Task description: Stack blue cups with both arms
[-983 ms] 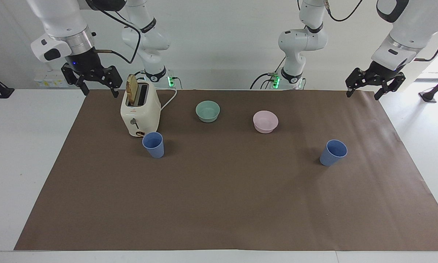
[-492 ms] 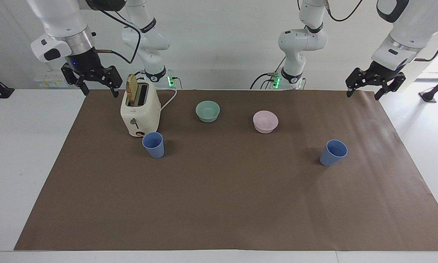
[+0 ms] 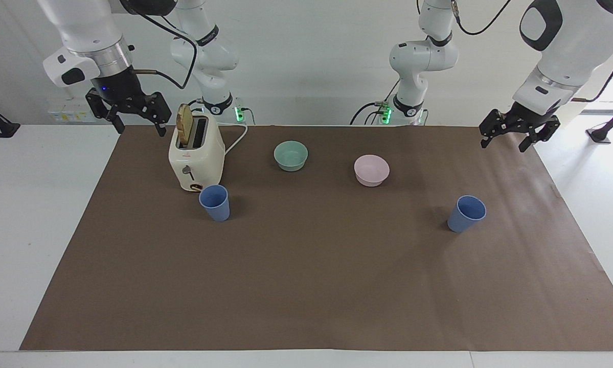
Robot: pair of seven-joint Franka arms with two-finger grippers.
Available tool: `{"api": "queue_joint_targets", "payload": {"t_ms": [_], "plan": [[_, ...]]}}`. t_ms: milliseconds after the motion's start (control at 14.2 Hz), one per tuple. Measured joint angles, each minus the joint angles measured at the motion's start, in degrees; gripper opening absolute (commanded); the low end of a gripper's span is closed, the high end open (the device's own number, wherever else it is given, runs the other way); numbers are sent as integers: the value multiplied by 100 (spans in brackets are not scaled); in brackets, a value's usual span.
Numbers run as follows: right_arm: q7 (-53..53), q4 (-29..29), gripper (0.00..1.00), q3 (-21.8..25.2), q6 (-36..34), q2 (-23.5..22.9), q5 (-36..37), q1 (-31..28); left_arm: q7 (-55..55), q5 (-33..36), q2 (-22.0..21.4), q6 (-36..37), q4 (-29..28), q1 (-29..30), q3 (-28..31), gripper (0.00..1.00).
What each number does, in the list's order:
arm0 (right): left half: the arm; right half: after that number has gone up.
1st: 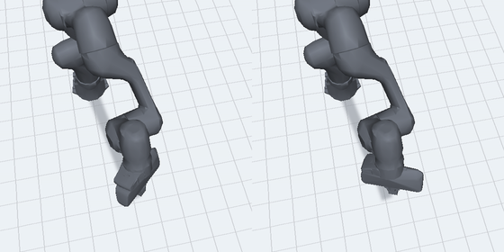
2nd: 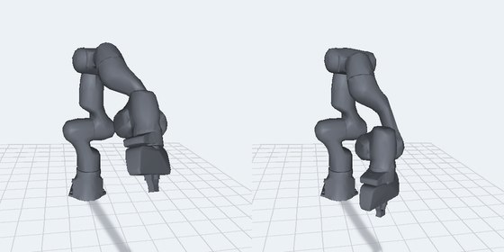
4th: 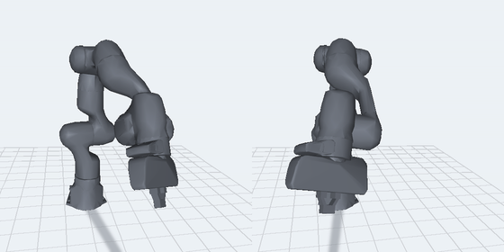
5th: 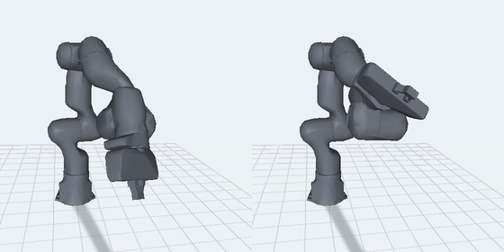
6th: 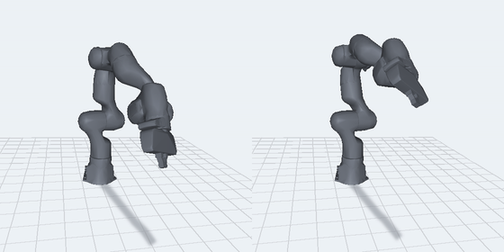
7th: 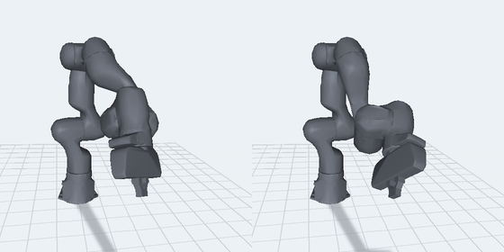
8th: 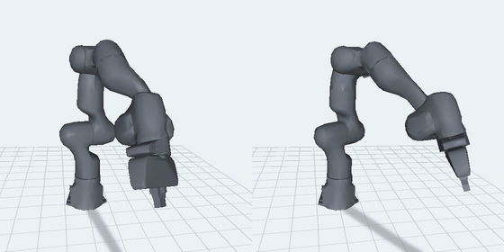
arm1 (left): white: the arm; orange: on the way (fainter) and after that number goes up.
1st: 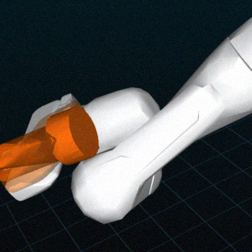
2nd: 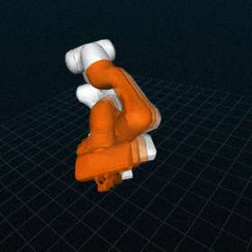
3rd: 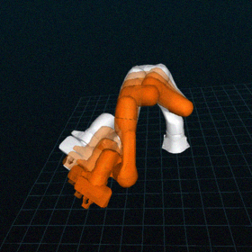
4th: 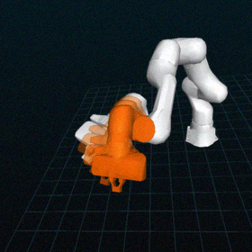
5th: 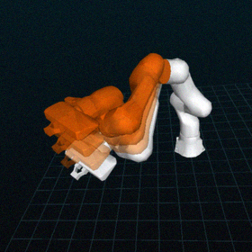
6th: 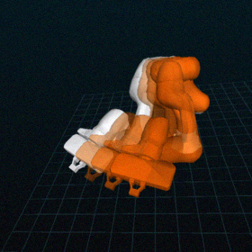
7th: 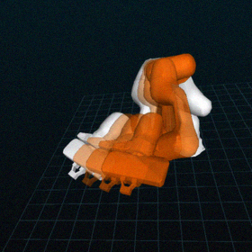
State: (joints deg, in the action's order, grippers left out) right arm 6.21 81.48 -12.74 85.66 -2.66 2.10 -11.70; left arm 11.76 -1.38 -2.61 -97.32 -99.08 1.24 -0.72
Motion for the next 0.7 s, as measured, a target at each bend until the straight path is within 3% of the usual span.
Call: {"api": "queue_joint_targets", "payload": {"t_ms": [351, 702], "plan": [[0, 0, 100, 0, 0, 0, 0, 0, 337, -1, 63, -1008, -727, 210, 44, 100], [0, 0, 100, 0, 0, 0, 0, 0, 384, -25, 322, -1580, -954, 264, 45, 100]]}}
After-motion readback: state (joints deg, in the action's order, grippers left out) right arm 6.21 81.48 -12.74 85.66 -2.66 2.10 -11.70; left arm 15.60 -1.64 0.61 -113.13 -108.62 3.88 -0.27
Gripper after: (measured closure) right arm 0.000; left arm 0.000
